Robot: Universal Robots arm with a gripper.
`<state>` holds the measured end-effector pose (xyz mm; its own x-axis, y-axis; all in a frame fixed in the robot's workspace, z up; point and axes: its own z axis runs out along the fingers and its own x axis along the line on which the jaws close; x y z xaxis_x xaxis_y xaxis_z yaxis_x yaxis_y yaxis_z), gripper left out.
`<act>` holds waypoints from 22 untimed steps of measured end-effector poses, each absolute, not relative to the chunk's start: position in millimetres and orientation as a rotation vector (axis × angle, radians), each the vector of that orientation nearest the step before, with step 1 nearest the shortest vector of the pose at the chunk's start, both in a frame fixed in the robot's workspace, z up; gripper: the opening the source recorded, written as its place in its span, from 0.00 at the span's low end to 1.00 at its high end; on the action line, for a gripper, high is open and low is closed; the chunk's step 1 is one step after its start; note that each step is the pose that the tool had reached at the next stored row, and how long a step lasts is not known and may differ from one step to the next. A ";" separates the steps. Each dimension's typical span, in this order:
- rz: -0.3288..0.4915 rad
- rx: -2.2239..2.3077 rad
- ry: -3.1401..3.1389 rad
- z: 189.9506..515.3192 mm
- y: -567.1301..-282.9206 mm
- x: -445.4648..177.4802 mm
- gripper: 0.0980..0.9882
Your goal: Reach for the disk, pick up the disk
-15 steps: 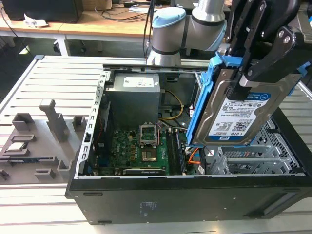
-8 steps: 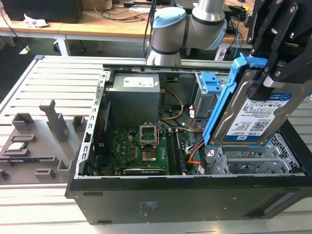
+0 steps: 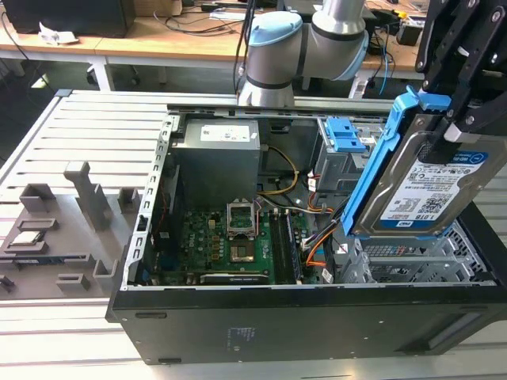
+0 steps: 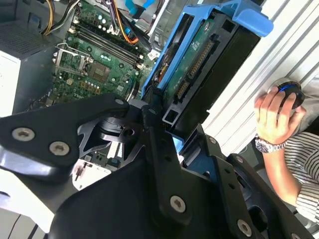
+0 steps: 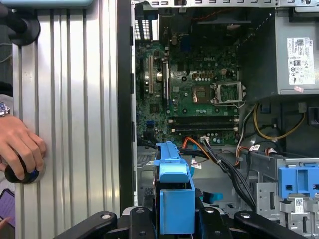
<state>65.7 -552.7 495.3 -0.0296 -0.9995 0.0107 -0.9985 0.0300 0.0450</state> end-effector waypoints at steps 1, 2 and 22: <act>-0.064 2.172 -2.237 495.1 -552.7 67.8 0.30; -0.091 2.183 -2.247 494.8 -553.0 69.4 0.30; -0.104 2.181 -2.246 483.4 -554.9 98.9 0.30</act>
<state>98.9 -554.9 483.4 -0.0301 -0.9988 -0.0397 -0.9982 0.0279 0.0539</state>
